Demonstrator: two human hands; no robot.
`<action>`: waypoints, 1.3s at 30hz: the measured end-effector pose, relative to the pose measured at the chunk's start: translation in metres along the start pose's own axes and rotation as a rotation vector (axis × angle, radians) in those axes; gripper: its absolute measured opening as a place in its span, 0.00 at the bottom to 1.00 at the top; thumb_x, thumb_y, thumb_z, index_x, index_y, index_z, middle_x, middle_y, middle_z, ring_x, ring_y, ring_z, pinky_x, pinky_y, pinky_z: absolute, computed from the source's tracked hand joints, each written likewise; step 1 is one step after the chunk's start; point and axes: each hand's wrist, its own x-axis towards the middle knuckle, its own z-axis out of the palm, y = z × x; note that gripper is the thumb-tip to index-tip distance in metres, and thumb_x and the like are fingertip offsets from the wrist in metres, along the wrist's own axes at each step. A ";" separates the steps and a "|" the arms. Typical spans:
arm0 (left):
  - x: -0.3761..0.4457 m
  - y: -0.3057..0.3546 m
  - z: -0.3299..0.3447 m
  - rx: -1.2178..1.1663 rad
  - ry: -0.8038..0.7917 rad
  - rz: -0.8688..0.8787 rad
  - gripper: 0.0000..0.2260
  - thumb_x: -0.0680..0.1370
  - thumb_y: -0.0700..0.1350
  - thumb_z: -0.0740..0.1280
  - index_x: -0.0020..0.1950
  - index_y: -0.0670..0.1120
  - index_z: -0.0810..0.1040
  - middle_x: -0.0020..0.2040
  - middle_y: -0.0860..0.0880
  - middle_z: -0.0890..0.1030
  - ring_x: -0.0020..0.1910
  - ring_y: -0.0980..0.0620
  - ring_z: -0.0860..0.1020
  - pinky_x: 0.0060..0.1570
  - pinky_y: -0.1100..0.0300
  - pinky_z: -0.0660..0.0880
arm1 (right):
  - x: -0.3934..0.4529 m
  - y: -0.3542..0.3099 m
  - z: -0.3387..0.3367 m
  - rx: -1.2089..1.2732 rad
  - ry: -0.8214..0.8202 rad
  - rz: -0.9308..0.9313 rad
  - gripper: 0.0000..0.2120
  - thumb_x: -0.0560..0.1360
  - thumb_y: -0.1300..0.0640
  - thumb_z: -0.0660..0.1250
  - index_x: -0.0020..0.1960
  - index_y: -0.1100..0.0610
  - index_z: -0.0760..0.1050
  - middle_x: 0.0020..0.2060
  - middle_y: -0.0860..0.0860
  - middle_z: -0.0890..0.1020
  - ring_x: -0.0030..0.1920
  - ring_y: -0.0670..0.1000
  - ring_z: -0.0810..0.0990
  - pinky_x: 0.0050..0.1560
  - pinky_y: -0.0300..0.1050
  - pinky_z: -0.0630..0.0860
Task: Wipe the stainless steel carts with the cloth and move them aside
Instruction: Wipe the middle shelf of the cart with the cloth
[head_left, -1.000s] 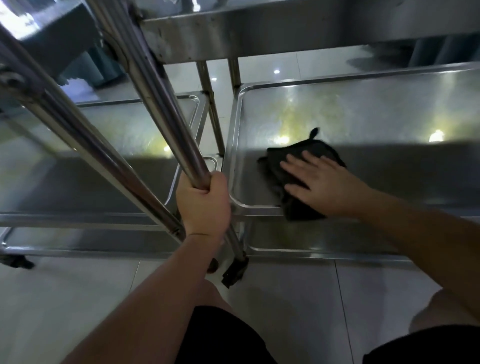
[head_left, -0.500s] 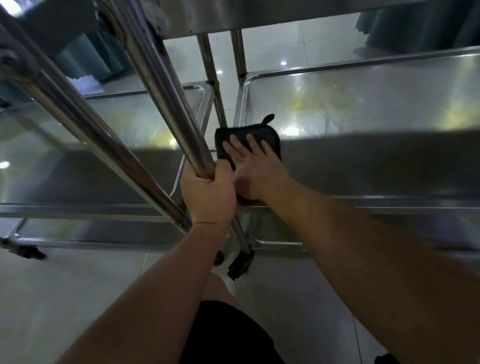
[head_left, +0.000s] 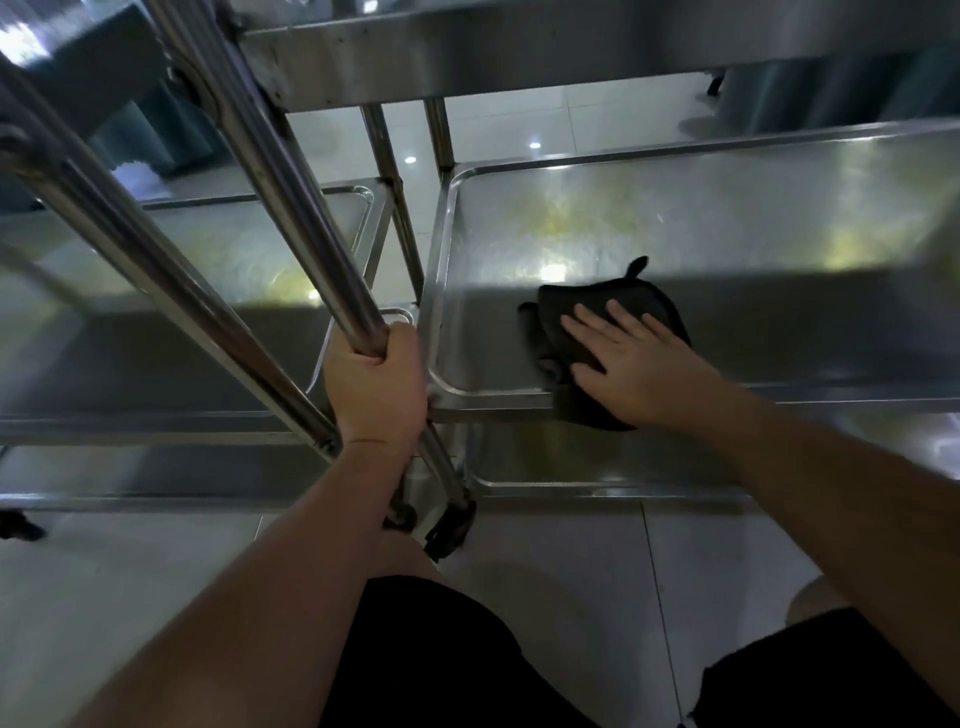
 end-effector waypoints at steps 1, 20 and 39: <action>-0.001 0.001 0.000 -0.004 0.002 -0.007 0.10 0.71 0.51 0.67 0.41 0.45 0.72 0.28 0.49 0.75 0.24 0.53 0.73 0.23 0.61 0.72 | -0.005 0.005 -0.001 0.003 0.002 0.011 0.38 0.75 0.30 0.36 0.83 0.37 0.40 0.83 0.36 0.43 0.83 0.46 0.40 0.79 0.50 0.38; -0.003 0.011 0.001 0.017 0.011 -0.067 0.14 0.67 0.55 0.66 0.42 0.44 0.73 0.28 0.48 0.75 0.24 0.54 0.73 0.23 0.63 0.69 | -0.009 -0.083 0.019 -0.097 0.091 -0.322 0.31 0.85 0.37 0.52 0.85 0.41 0.48 0.84 0.39 0.50 0.84 0.48 0.45 0.82 0.53 0.43; -0.126 -0.061 -0.025 0.550 -0.154 -0.174 0.18 0.76 0.43 0.75 0.63 0.46 0.72 0.58 0.48 0.71 0.58 0.42 0.74 0.58 0.49 0.71 | -0.091 0.084 -0.004 -0.188 0.134 -0.098 0.34 0.82 0.33 0.54 0.84 0.40 0.47 0.83 0.37 0.52 0.84 0.45 0.47 0.83 0.50 0.46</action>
